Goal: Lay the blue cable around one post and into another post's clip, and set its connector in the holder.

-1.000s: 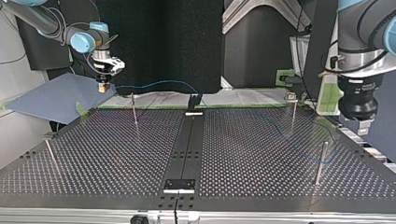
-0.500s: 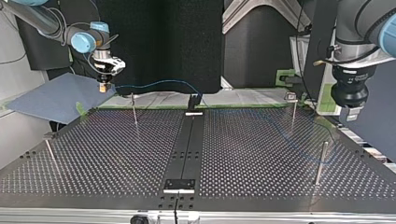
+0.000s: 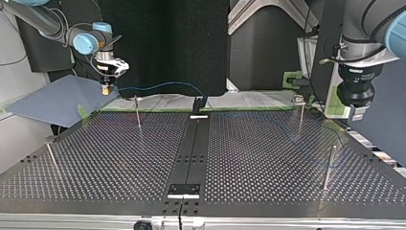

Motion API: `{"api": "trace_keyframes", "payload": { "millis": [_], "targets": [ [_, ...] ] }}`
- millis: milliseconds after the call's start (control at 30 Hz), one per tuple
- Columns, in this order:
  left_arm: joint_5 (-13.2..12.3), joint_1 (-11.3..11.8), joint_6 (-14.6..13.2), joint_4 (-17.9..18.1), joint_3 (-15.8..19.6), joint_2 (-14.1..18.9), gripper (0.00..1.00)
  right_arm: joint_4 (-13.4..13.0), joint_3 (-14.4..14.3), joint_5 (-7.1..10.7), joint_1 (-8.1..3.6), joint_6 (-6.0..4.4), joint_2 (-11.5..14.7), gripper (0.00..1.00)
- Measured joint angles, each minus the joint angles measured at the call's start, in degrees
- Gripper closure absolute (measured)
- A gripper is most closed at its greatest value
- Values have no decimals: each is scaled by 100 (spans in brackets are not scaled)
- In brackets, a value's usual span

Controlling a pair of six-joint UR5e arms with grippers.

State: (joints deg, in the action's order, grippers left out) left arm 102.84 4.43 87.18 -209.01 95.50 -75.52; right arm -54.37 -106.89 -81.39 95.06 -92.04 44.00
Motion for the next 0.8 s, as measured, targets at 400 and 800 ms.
{"api": "trace_keyframes", "payload": {
  "millis": [400, 800],
  "targets": [
    [154, -14, 42, 0, -1, 0, 1, 8, 8, 0, 7, 3, 0, 97],
    [161, -20, 47, 0, 1, -1, 1, 13, 16, 0, 9, 9, 0, 97]
  ]
}}
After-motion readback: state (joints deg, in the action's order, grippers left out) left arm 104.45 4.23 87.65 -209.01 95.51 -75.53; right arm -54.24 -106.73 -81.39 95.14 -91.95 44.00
